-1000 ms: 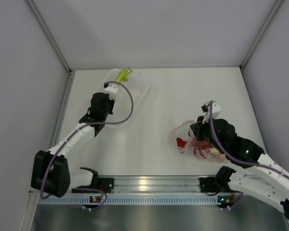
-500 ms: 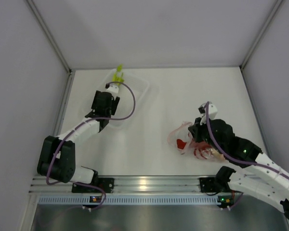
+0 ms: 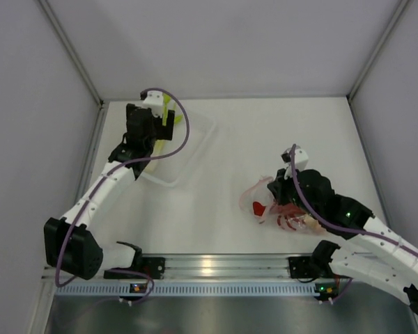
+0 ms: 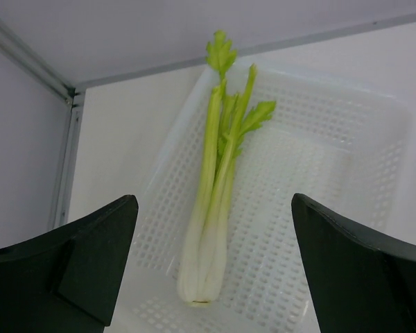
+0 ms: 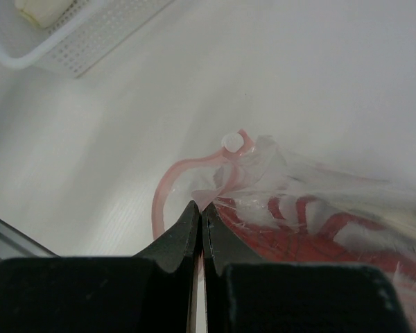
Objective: Open the zip-top bag and remove the fake food
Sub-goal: Place the fake vegetable in the bin.
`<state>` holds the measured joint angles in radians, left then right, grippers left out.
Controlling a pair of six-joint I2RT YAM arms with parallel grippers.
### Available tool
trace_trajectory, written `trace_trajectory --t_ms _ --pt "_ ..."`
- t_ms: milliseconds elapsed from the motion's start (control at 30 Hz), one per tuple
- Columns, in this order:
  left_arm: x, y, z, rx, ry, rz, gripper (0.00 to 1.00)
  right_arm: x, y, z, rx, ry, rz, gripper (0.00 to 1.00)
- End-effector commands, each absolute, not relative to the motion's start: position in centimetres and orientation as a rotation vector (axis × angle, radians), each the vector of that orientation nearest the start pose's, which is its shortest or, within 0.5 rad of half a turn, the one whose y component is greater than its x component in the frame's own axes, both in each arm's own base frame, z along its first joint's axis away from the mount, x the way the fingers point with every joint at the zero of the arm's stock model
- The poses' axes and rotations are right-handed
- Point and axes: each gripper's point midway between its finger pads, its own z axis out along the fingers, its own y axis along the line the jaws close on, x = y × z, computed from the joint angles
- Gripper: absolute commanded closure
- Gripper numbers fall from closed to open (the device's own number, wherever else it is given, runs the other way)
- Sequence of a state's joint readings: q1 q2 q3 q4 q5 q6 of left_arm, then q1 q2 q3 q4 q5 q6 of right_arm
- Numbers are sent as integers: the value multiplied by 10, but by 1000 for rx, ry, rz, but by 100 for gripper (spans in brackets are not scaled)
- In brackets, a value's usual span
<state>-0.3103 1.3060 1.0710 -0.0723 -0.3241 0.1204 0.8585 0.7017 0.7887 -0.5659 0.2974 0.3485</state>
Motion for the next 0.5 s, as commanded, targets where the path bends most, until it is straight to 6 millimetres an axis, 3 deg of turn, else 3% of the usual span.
trace_trajectory --t_ms 0,67,100,167,200,300,367,433,467 --pt "399 -110 289 196 1844 8 2 208 185 271 -247 1876 593 100" --pt "387 -126 307 210 1830 -46 2 210 187 272 -229 1868 603 100" --pt "374 -146 322 238 1796 -142 2 211 188 272 -224 1872 606 100" --pt "358 -162 337 238 1762 -245 2 210 193 273 -238 1875 623 100" --pt "342 -180 349 280 1734 -354 2 211 195 271 -234 1885 626 100" --pt "309 -209 360 284 1736 -642 2 213 199 269 -219 1895 643 100" --pt "290 -224 352 238 1779 -792 2 214 203 270 -202 1893 665 100" --pt "281 -235 342 227 1812 -825 2 213 209 274 -205 1885 707 100" --pt "264 -253 337 271 1825 -877 2 214 213 276 -195 1880 728 100"
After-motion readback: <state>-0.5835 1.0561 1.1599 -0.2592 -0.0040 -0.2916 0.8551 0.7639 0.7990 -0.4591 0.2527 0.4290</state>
